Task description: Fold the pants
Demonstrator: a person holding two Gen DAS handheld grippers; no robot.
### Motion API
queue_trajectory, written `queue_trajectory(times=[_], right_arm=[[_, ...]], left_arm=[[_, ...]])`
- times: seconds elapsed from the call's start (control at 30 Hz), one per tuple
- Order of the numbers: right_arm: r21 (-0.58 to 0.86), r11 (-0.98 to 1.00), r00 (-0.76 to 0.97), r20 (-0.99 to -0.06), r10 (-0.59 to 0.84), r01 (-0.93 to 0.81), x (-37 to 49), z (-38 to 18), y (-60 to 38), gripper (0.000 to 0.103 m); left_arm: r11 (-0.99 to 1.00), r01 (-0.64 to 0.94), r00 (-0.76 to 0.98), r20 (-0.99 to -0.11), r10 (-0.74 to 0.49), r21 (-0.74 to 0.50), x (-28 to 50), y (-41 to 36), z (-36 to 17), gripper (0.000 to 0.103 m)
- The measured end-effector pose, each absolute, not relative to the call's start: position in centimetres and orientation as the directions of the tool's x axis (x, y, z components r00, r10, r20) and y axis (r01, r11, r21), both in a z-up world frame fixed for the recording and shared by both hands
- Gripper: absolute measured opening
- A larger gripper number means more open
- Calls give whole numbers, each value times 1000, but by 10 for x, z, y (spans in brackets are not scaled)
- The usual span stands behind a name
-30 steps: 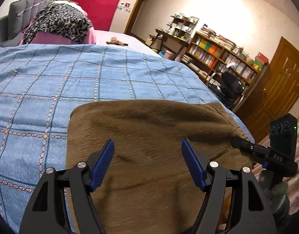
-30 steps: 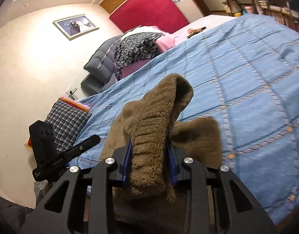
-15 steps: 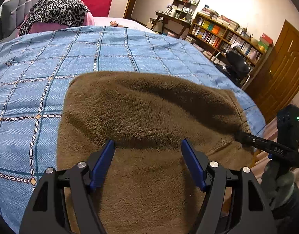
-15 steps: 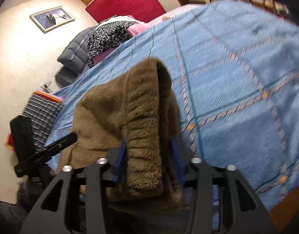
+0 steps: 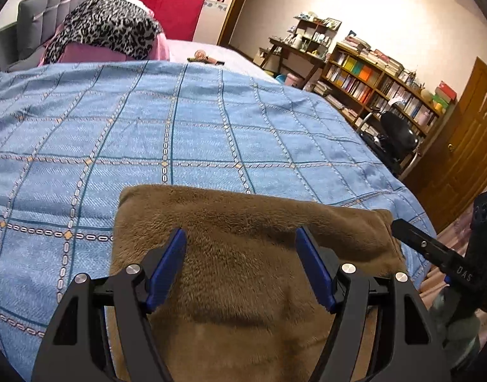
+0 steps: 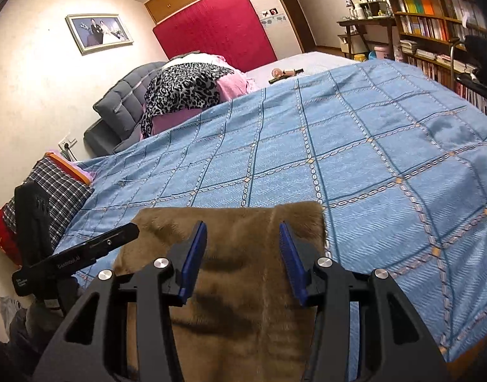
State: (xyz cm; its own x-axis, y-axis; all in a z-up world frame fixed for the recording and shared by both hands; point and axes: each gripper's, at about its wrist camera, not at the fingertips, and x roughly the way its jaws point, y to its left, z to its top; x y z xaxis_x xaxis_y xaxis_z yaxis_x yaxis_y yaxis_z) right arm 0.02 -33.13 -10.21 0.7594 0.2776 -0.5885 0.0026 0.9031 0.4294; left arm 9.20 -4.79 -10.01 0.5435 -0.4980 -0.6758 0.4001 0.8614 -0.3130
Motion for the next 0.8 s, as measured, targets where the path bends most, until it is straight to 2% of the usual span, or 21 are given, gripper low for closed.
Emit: queue_trajectory(times=[0.27,0.5,0.7,0.8], right_arm=[[448,892,725,-634,270,60,25,-150,-346,48],[420,907,762,-598,247,36,21,-174,-341,49],[426,904,748,-614,252,45,23,-167,-343,49],[437,898,756,-603,254,47,13,-152,-345,51]], left_arm=[[858,360,508,-695,-509,-366,109,-44,-132,71],[844,380,520,-668,-533,-379,105,-43,-146,74],[855,357,521,-679,-517,-377,101,-40,-134,74],[866,336,540,-678,-499,-369,90,-29,-120,79]])
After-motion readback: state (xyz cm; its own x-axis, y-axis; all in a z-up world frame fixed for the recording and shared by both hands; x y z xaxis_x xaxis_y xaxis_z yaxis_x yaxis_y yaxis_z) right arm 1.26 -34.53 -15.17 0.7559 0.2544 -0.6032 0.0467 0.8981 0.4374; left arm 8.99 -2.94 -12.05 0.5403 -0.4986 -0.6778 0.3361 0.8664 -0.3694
